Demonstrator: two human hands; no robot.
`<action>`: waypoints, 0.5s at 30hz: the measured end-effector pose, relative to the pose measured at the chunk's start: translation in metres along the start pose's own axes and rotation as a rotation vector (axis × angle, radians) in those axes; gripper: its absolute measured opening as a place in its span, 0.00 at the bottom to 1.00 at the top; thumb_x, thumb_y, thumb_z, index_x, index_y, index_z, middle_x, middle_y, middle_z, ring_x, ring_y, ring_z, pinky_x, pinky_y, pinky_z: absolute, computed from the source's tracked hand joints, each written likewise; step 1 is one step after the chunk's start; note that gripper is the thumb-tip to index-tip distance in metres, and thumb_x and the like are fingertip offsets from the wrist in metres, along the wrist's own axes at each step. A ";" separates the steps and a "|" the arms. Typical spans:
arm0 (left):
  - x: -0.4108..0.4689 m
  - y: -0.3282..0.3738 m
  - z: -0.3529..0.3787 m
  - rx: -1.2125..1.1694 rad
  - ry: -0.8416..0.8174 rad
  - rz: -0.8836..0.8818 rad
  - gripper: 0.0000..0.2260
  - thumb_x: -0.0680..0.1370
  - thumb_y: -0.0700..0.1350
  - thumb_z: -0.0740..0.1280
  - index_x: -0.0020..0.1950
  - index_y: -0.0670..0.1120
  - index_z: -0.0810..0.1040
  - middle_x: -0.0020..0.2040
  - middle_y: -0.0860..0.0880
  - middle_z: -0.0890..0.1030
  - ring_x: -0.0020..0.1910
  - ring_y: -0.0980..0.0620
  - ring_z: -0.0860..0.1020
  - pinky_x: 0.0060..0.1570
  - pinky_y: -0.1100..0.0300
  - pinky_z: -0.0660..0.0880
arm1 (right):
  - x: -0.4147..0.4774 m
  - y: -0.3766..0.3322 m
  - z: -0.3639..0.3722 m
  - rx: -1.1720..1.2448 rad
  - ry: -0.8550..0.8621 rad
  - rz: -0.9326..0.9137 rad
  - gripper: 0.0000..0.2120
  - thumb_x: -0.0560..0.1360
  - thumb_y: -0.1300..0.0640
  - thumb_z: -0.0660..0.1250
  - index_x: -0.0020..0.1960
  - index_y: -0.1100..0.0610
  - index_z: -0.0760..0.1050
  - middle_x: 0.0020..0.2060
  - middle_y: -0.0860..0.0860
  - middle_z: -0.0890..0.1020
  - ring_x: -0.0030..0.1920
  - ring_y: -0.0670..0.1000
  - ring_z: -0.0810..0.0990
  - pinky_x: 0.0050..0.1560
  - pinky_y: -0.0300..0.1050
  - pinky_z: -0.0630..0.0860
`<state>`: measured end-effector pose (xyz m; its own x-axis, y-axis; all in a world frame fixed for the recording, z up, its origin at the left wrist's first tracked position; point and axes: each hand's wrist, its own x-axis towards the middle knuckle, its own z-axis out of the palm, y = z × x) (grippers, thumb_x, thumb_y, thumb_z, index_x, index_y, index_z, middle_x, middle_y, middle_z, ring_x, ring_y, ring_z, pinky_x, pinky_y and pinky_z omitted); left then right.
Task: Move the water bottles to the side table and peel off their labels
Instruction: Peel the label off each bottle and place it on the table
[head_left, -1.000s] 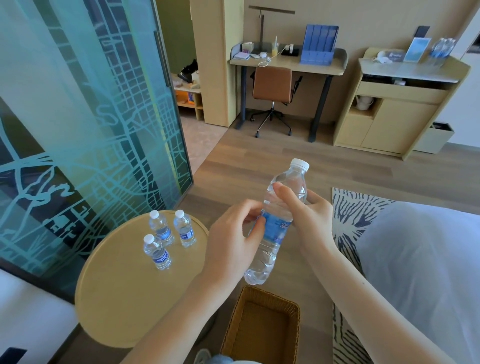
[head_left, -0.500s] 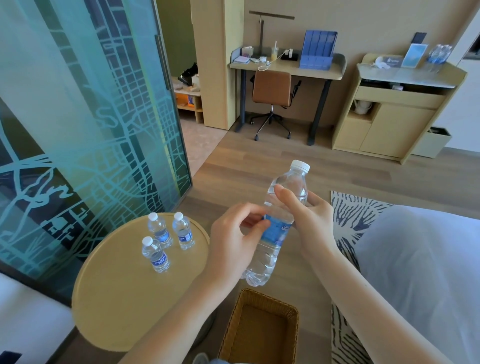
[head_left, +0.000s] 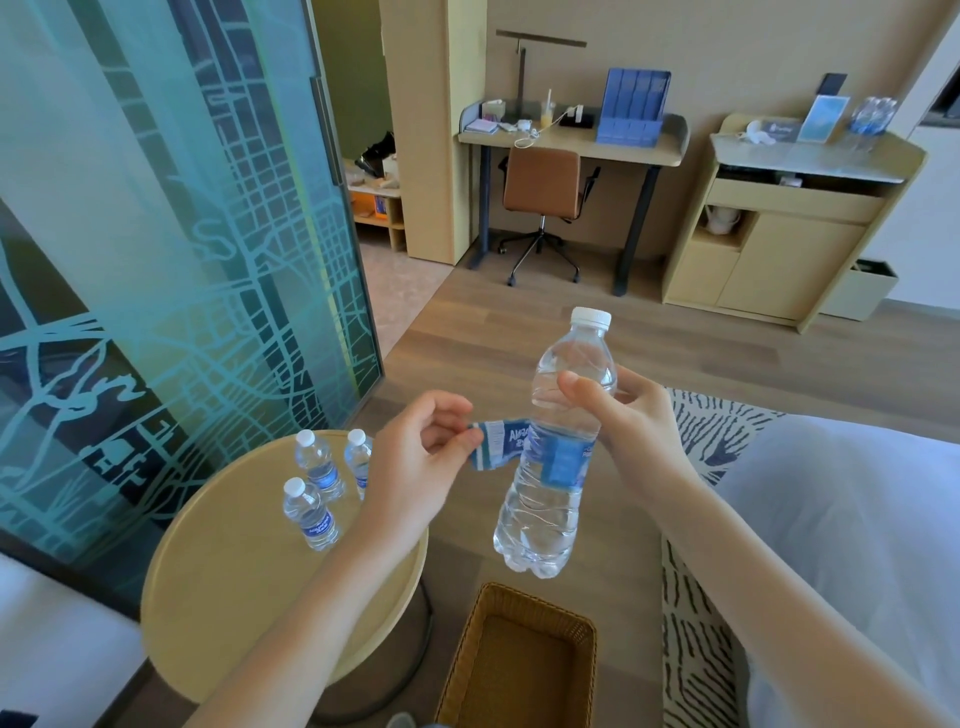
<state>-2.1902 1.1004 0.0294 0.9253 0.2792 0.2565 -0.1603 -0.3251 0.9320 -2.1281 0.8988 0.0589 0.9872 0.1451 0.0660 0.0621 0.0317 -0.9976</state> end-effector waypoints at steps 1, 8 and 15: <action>0.003 -0.002 -0.003 0.034 -0.013 0.013 0.09 0.75 0.35 0.73 0.52 0.45 0.80 0.43 0.49 0.83 0.43 0.54 0.82 0.44 0.63 0.80 | 0.001 -0.001 -0.001 0.011 -0.014 0.003 0.19 0.66 0.44 0.77 0.51 0.56 0.85 0.47 0.56 0.88 0.52 0.59 0.86 0.60 0.62 0.79; 0.023 -0.018 -0.006 0.174 -0.065 0.019 0.06 0.75 0.36 0.74 0.48 0.46 0.81 0.43 0.52 0.83 0.43 0.53 0.83 0.43 0.61 0.80 | 0.007 0.003 -0.007 0.158 -0.166 0.002 0.18 0.66 0.45 0.75 0.48 0.57 0.85 0.45 0.57 0.87 0.48 0.57 0.86 0.51 0.54 0.81; 0.033 -0.041 0.013 0.135 -0.146 0.011 0.07 0.74 0.35 0.74 0.45 0.46 0.80 0.40 0.51 0.83 0.41 0.52 0.82 0.43 0.66 0.78 | 0.005 0.006 -0.001 0.213 -0.258 0.031 0.37 0.56 0.34 0.81 0.52 0.62 0.83 0.45 0.58 0.85 0.47 0.58 0.85 0.51 0.53 0.81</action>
<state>-2.1486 1.1112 -0.0034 0.9655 0.1438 0.2173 -0.1322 -0.4483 0.8841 -2.1230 0.8987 0.0532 0.9167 0.3940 0.0664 -0.0265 0.2258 -0.9738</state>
